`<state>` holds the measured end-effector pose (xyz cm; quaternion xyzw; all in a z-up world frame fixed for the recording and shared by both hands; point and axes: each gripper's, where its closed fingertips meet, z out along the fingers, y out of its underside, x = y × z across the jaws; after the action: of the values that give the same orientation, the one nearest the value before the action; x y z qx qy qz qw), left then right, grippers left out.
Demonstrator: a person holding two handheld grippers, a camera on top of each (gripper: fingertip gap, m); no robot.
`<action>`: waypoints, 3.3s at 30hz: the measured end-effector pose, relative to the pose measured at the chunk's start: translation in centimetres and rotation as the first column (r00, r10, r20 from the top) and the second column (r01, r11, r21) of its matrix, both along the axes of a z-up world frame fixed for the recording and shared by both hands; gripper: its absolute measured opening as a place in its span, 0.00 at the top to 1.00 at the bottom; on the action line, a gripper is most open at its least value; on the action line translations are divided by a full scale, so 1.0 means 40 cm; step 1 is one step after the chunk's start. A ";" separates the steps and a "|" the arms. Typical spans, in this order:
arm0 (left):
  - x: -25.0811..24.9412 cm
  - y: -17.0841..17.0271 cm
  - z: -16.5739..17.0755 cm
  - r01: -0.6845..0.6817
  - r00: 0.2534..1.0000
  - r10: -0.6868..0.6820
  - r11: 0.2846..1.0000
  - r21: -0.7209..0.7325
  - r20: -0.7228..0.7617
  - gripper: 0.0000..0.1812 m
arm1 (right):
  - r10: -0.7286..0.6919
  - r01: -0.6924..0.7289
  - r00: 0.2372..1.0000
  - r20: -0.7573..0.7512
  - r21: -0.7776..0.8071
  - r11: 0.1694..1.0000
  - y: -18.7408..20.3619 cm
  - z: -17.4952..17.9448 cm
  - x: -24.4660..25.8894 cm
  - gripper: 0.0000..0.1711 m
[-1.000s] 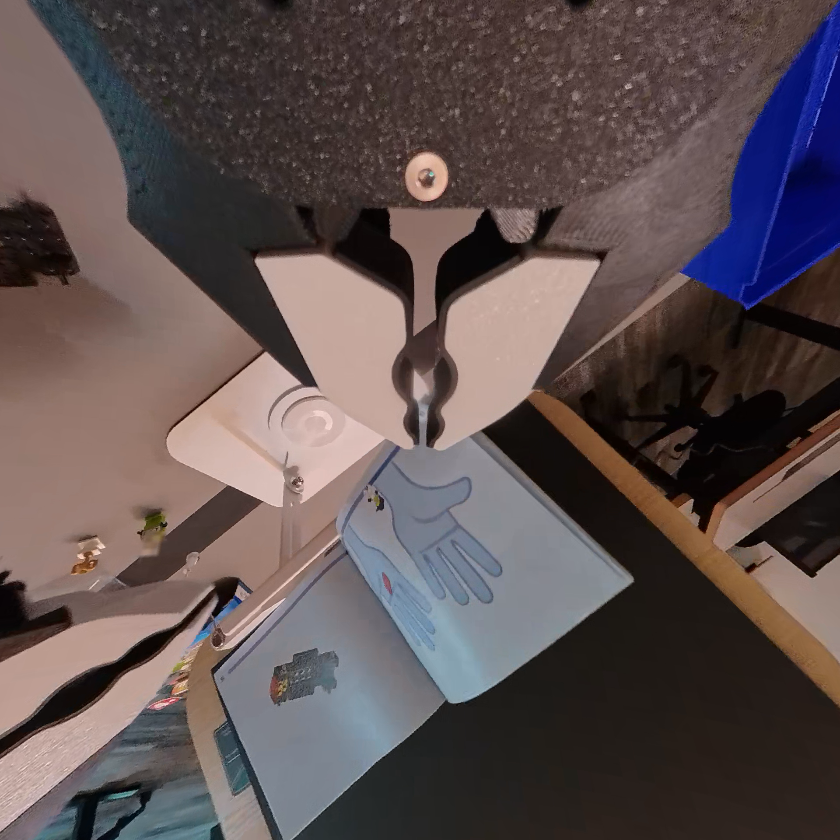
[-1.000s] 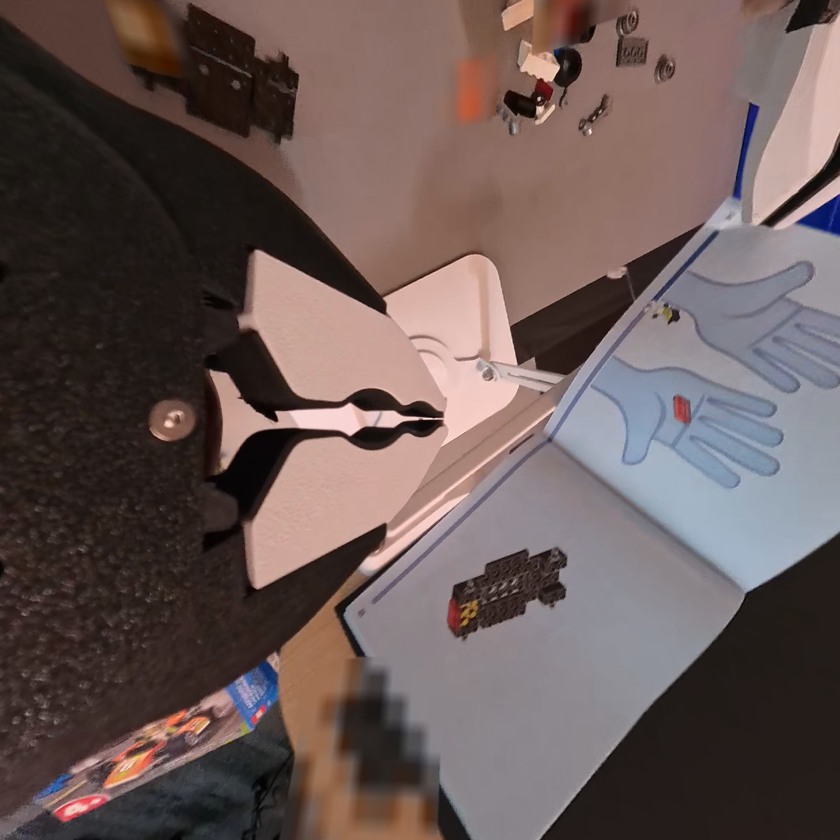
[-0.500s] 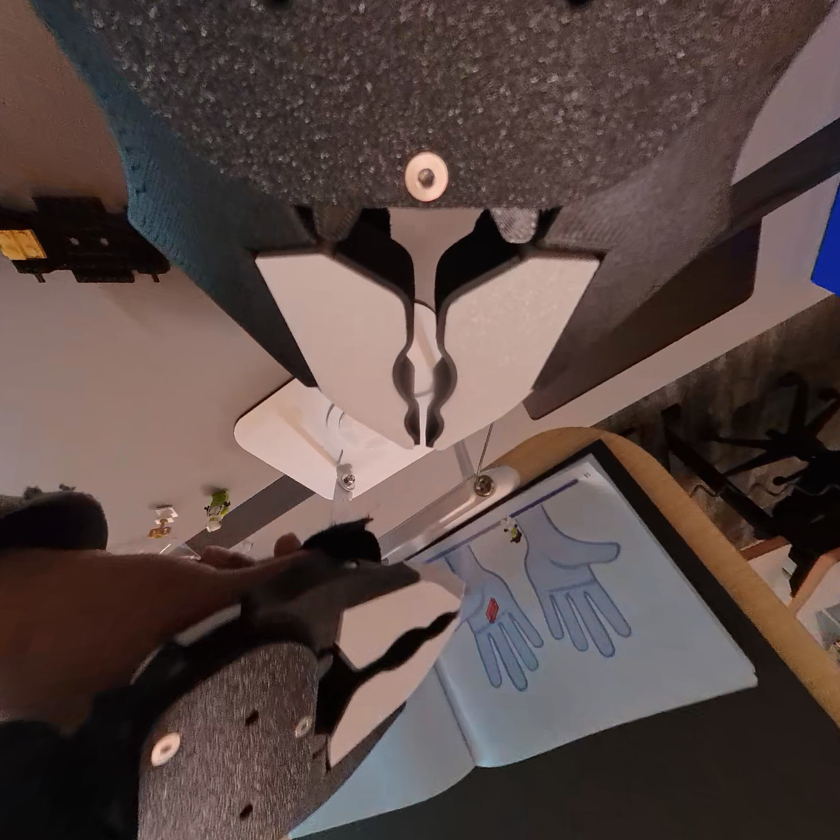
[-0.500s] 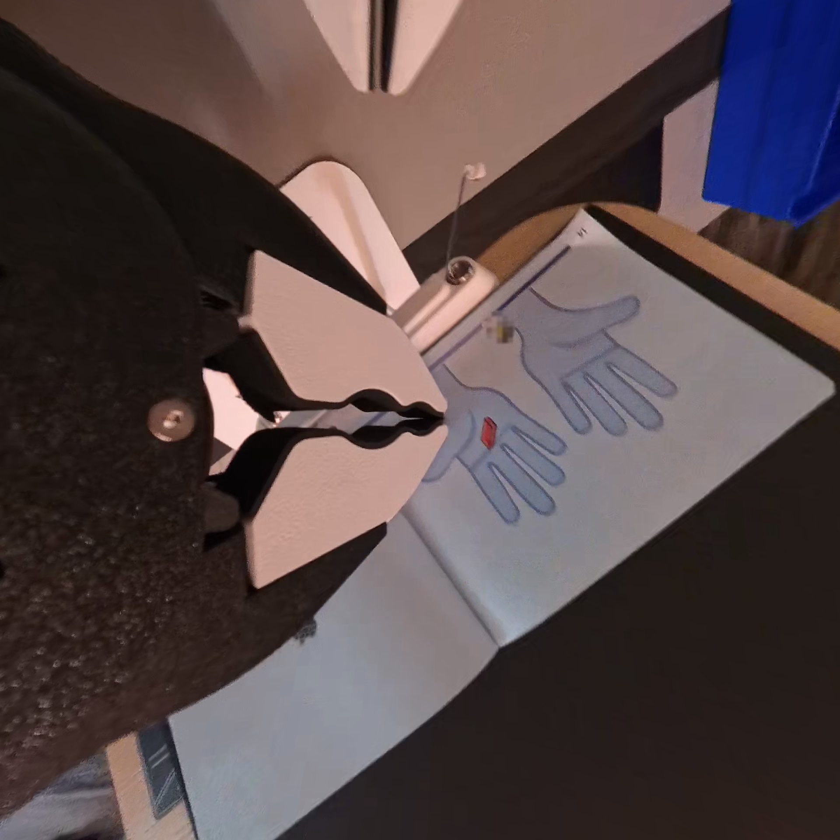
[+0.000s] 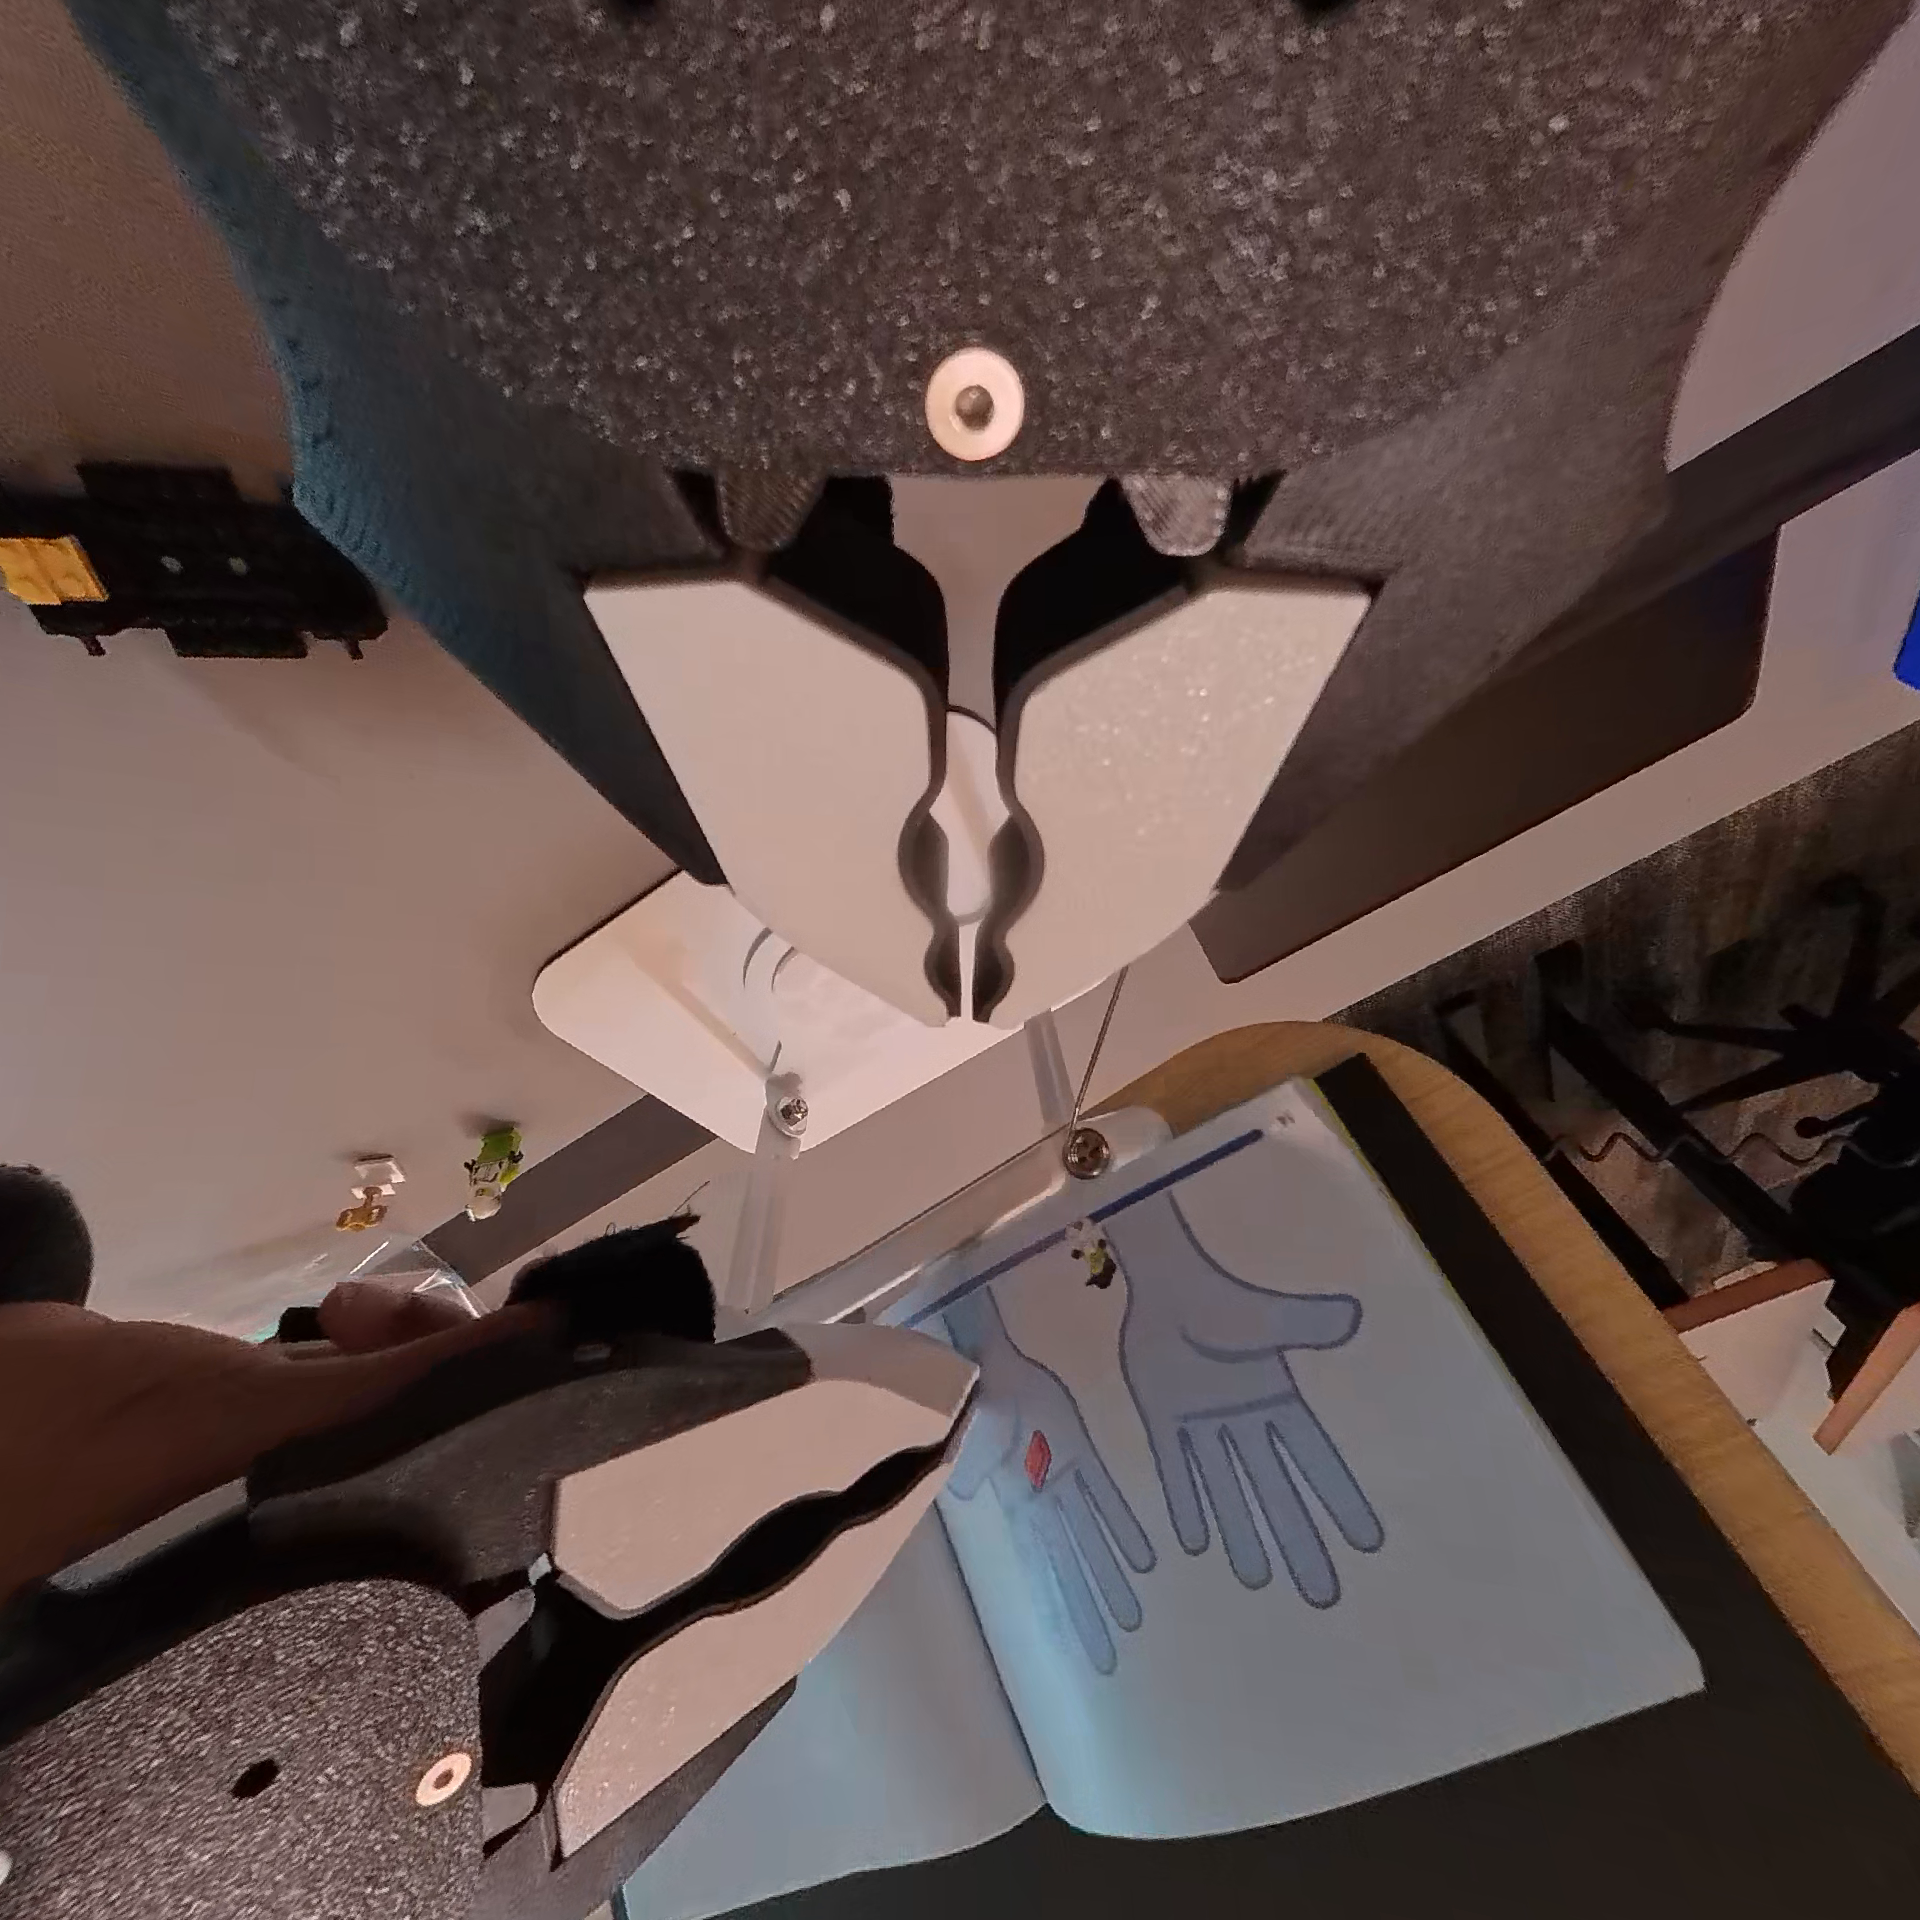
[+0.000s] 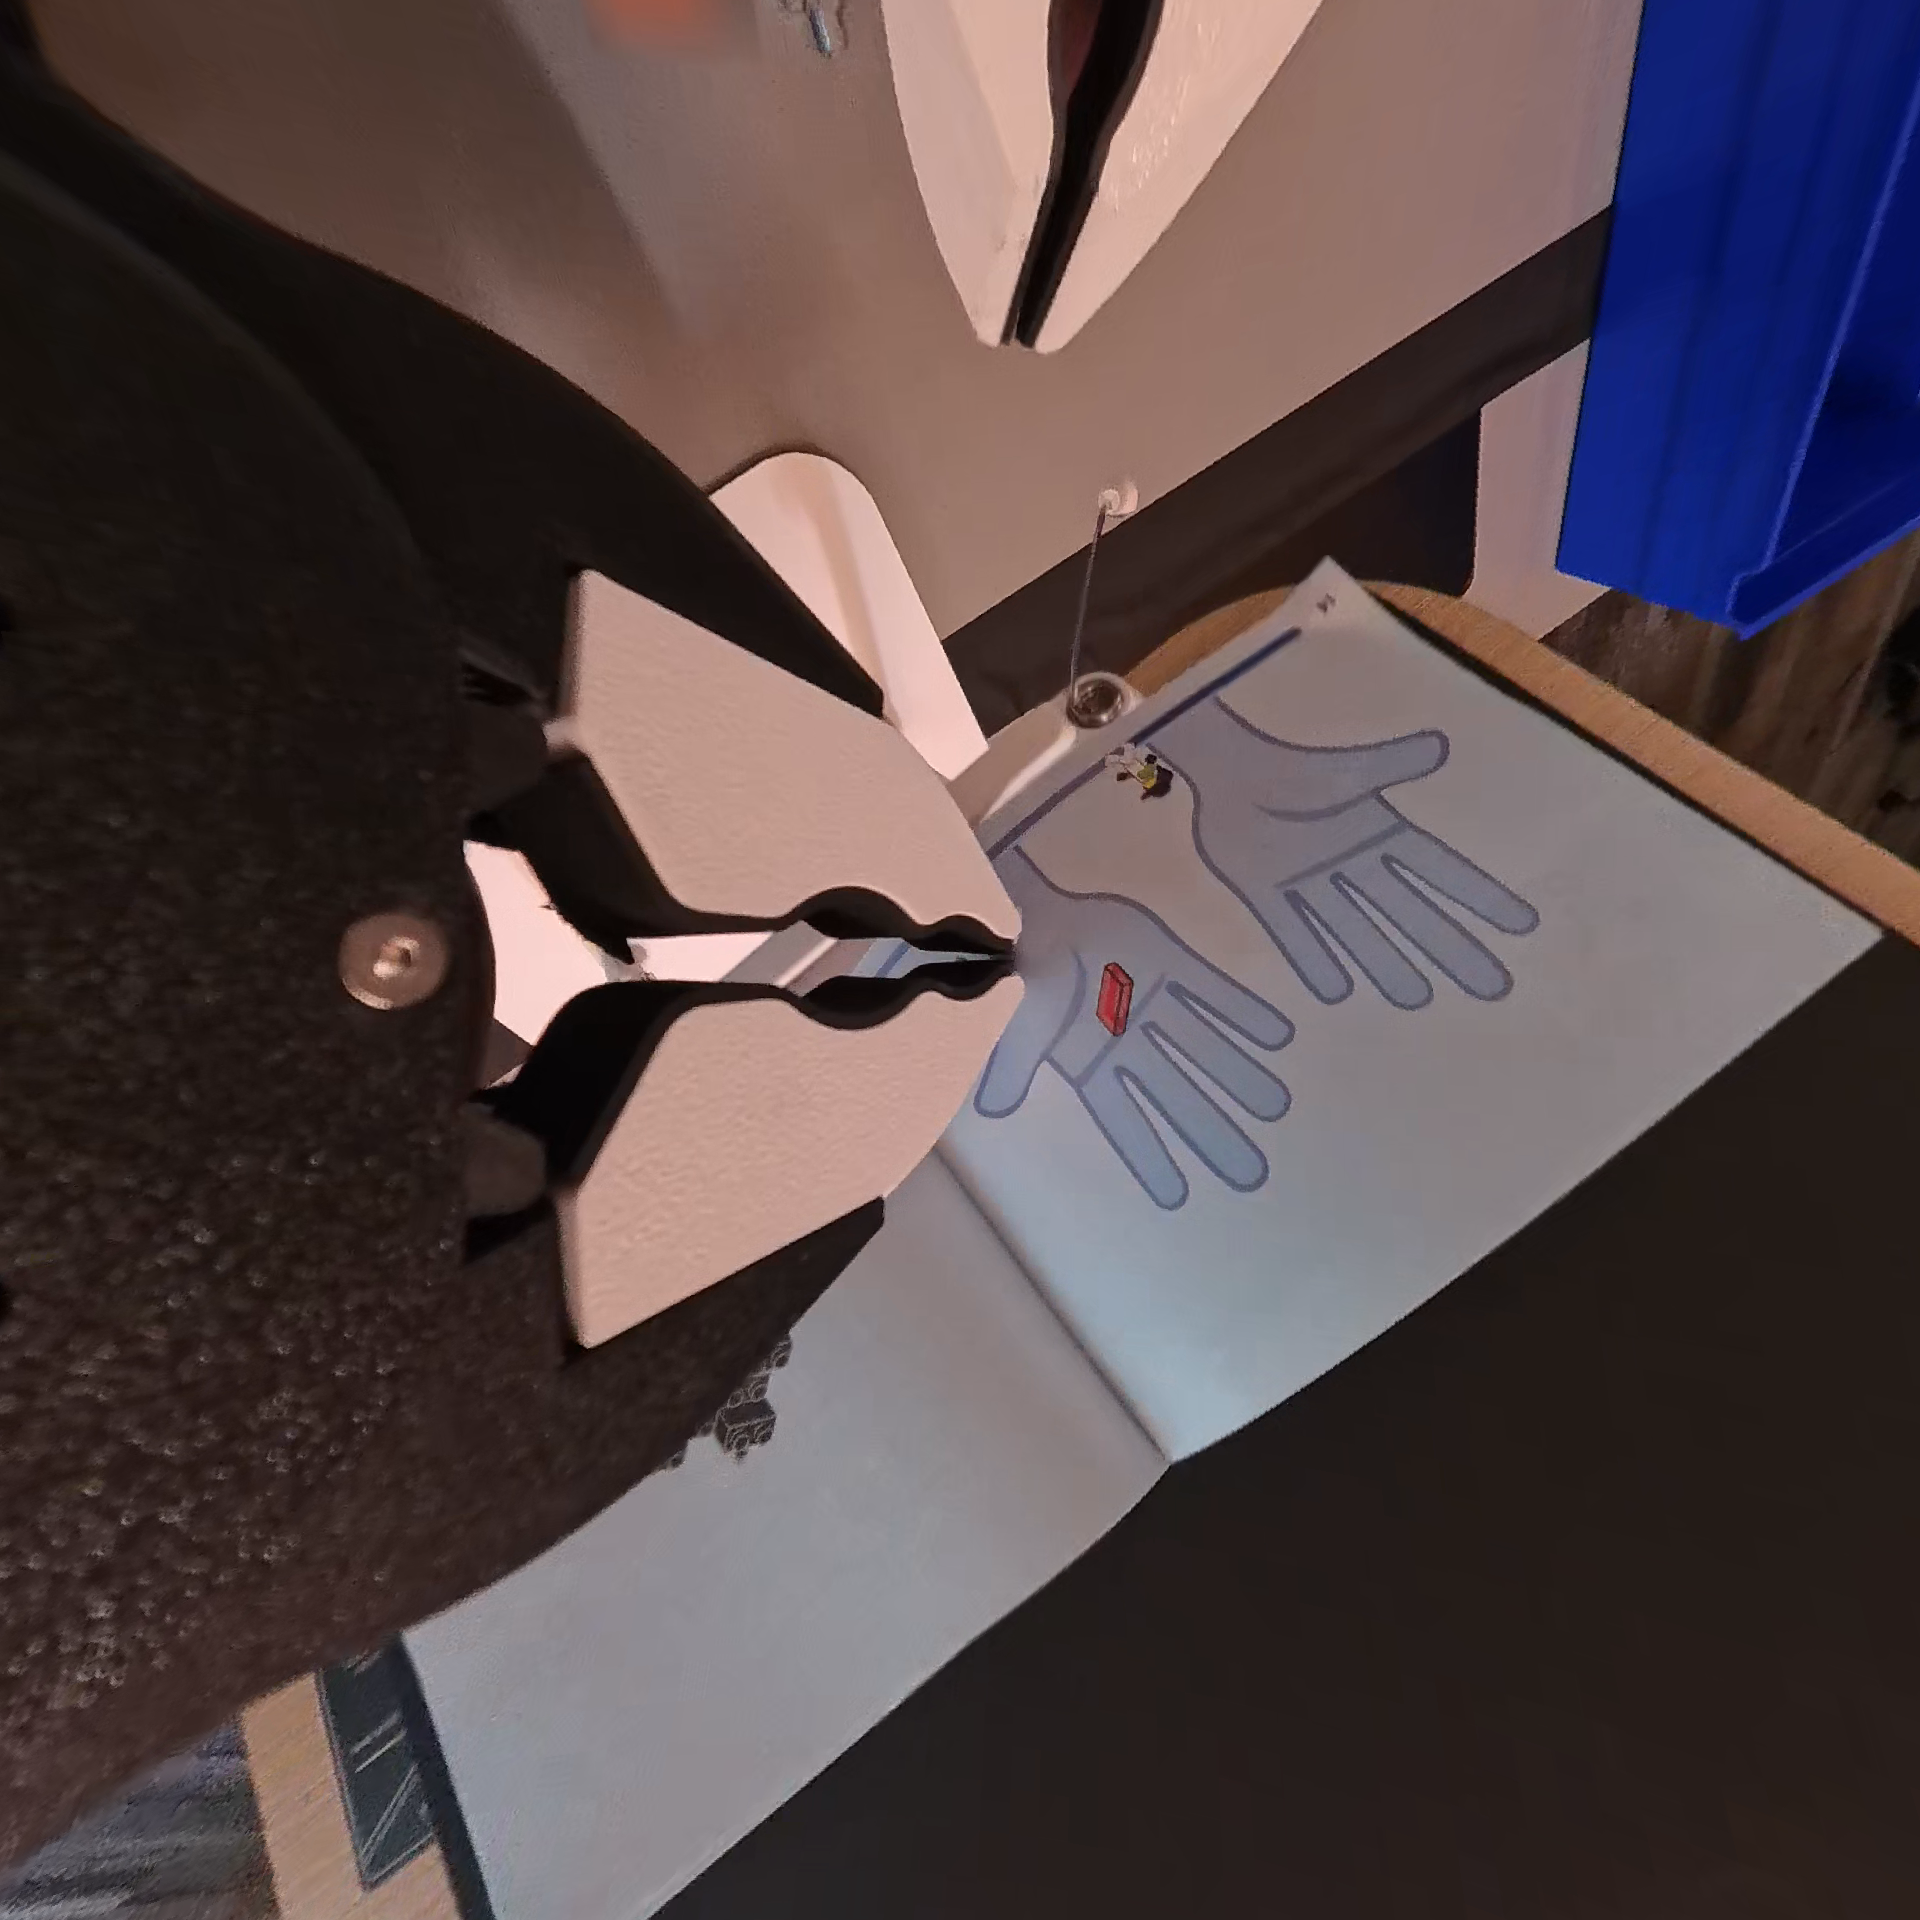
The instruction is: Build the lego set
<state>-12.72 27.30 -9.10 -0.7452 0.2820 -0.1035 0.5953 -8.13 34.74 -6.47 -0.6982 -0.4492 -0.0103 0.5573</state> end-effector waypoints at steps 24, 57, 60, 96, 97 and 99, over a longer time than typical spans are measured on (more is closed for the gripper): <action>0.039 0.077 -0.096 0.374 0.427 0.132 0.875 -0.307 0.895 0.80 | -0.010 0.000 0.989 0.144 0.070 0.998 0.042 -0.024 -0.026 1.00; -0.018 0.175 0.093 -0.088 0.977 0.087 0.996 -0.003 0.194 0.92 | 0.036 -0.039 0.992 0.123 0.023 0.999 0.038 -0.009 -0.018 1.00; -0.032 0.137 0.090 -0.087 0.975 0.080 0.996 0.023 0.208 0.89 | 0.065 -0.065 0.996 0.067 -0.002 0.998 0.014 0.012 -0.011 1.00; -0.008 -0.205 -0.099 -0.168 0.959 0.120 0.970 0.174 0.256 1.00 | -0.185 0.216 0.773 -0.606 -0.022 0.976 -0.422 -0.167 0.374 0.99; -0.012 -0.208 -0.100 -0.168 0.960 0.120 0.969 0.181 0.253 1.00 | -0.189 0.216 0.775 -0.604 -0.028 0.976 -0.421 -0.171 0.374 0.99; -0.018 -0.211 -0.100 -0.171 0.959 0.121 0.968 0.185 0.255 1.00 | -0.194 0.217 0.776 -0.600 -0.035 0.976 -0.419 -0.177 0.373 0.99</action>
<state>-13.44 18.85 -13.11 -0.6806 0.1606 -0.1193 0.7048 6.79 17.99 -13.56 -0.7000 -0.1707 0.1422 0.6787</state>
